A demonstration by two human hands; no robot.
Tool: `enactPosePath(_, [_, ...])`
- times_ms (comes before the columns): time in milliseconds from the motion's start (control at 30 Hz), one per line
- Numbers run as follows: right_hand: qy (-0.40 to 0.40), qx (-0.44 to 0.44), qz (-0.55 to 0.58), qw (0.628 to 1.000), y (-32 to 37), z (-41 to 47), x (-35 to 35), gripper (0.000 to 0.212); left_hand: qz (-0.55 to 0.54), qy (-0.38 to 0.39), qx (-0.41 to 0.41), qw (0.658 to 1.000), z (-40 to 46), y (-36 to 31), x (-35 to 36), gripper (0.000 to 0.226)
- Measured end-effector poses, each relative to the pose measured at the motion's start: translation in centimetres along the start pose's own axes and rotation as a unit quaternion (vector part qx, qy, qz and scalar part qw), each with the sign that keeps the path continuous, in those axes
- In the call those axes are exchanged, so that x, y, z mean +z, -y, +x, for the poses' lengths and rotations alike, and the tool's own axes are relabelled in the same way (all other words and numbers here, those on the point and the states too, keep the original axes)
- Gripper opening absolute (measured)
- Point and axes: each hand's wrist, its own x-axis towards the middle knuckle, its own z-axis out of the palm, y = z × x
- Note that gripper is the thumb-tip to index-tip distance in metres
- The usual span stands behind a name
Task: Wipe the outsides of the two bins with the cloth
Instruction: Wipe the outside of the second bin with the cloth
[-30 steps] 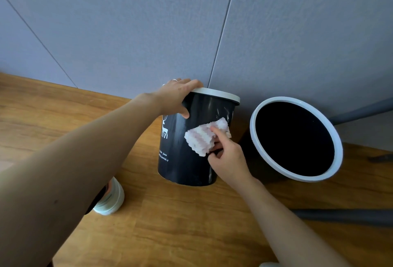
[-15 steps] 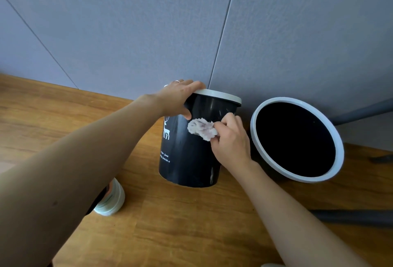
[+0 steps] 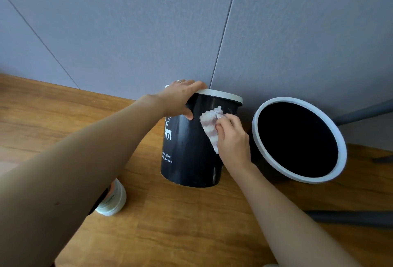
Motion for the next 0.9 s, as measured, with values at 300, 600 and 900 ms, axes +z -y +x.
enactPosePath(300, [0.026, 0.072, 0.074, 0.994, -0.2, 0.1, 0.5, 0.025, 0.002, -0.002, 0.007, 1.000, -0.1, -0.1, -0.1, 0.084])
enactPosePath(600, [-0.024, 0.086, 0.077, 0.993, -0.8, 0.6, -0.1, 0.019, -0.012, 0.005, 0.004, 1.000, -0.2, -0.3, -0.3, 0.088])
enactPosePath(900, [-0.007, 0.117, 0.099, 0.988, -1.0, 1.2, -0.3, 0.031, 0.006, -0.028, 0.000, 1.000, 0.4, -2.2, 0.8, 0.076])
